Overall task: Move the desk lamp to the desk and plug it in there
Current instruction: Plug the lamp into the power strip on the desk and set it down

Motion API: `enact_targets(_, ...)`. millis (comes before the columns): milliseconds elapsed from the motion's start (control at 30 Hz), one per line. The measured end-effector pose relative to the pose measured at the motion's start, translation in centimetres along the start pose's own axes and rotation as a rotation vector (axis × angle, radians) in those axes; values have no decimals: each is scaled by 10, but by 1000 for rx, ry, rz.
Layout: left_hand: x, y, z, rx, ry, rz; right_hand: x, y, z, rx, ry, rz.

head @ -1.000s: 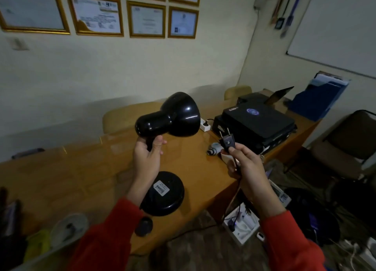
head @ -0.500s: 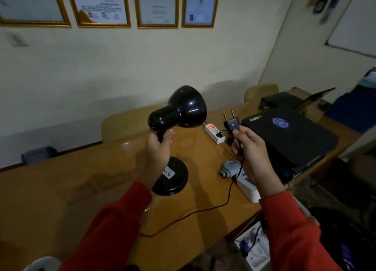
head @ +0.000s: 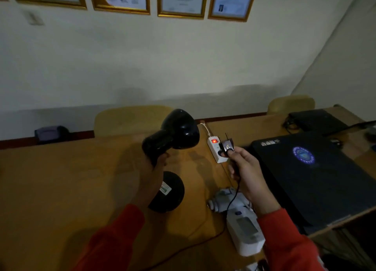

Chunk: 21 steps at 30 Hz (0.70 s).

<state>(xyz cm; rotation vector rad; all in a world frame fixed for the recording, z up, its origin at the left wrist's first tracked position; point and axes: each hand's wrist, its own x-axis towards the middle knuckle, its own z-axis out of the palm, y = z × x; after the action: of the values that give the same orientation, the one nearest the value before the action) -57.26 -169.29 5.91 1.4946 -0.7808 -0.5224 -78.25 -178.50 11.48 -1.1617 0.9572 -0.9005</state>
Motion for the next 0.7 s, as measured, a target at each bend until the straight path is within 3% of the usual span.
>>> enact_targets(100,-9,-24,37,33,39,-64,35,7,-35,-15,-71,79)
enact_targets(367,-34,-48,48,91,104,-32,49,19,-52,-57,-80,126)
enact_targets(700,-50,-64,57,63,48,-95,53,26,-66,-124,-81,129)
